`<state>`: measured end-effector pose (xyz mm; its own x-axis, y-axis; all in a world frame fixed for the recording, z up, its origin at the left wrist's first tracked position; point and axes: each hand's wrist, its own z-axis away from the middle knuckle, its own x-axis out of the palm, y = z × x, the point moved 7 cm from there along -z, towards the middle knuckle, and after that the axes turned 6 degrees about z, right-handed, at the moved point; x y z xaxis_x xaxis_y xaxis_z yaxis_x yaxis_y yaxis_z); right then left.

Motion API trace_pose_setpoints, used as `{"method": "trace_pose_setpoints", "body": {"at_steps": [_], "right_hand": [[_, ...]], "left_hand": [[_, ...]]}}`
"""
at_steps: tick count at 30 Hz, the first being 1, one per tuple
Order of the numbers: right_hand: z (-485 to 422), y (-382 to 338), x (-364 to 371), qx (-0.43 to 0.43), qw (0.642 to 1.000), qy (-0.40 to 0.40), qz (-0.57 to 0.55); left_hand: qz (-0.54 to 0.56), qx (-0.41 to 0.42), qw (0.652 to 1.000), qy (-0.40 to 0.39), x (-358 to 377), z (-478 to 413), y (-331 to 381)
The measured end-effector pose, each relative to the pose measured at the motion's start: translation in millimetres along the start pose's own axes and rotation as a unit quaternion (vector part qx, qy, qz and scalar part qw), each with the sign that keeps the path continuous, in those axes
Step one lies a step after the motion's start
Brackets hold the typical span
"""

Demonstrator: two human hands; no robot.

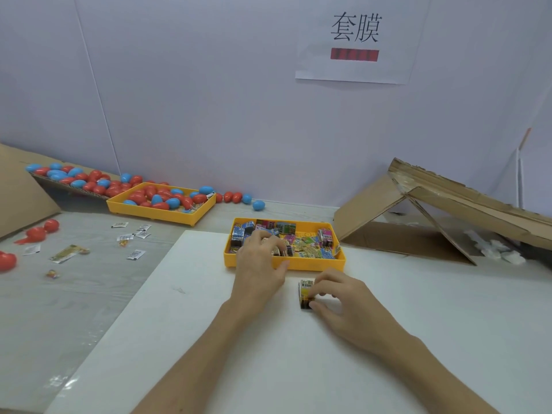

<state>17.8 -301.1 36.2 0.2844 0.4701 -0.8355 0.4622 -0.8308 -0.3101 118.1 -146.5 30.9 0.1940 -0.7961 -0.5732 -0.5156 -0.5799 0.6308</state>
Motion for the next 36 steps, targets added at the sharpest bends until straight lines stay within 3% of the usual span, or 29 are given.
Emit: {"method": "trace_pose_setpoints", "body": {"at_steps": [3,7,9,11,14,17,20,27,36], "right_hand": [[0.4,-7.6,0.8,-0.035,0.998,0.008,0.054],[2.0,-17.6,4.6,-0.065,0.992,0.011,0.112],[2.2,-15.9,6.2,-0.058,0.991,0.008,0.118],[2.4,-13.0,6.1,-0.045,0.992,0.004,0.117],[2.2,-11.6,5.8,-0.026,0.994,-0.009,0.107],[0.9,-13.1,3.4,-0.015,0.995,-0.011,0.098],[1.0,-14.7,-0.3,-0.009,0.996,0.0,0.087],[-2.7,-16.2,-3.0,-0.017,0.997,0.012,0.068],[-5.0,-6.0,1.8,0.013,1.0,0.023,-0.002]], "left_hand": [[0.116,-0.064,0.991,0.018,-14.3,-5.6,-3.4],[0.123,-0.117,0.984,-0.049,-19.4,-17.6,-12.9],[0.135,-0.113,0.984,-0.04,-32.3,-27.1,-18.9],[0.087,-0.1,0.991,0.009,-54.1,-39.5,-32.0],[-0.09,-0.087,0.99,0.061,-83.7,-63.7,-67.6],[-0.259,-0.09,0.962,0.01,-93.1,-91.6,-114.8],[-0.353,-0.141,0.923,-0.059,-93.0,-115.9,-158.0],[-0.337,-0.255,0.888,-0.179,-83.6,-152.0,-193.8],[-0.29,-0.276,0.909,-0.116,-80.4,-147.3,-204.1]]}}
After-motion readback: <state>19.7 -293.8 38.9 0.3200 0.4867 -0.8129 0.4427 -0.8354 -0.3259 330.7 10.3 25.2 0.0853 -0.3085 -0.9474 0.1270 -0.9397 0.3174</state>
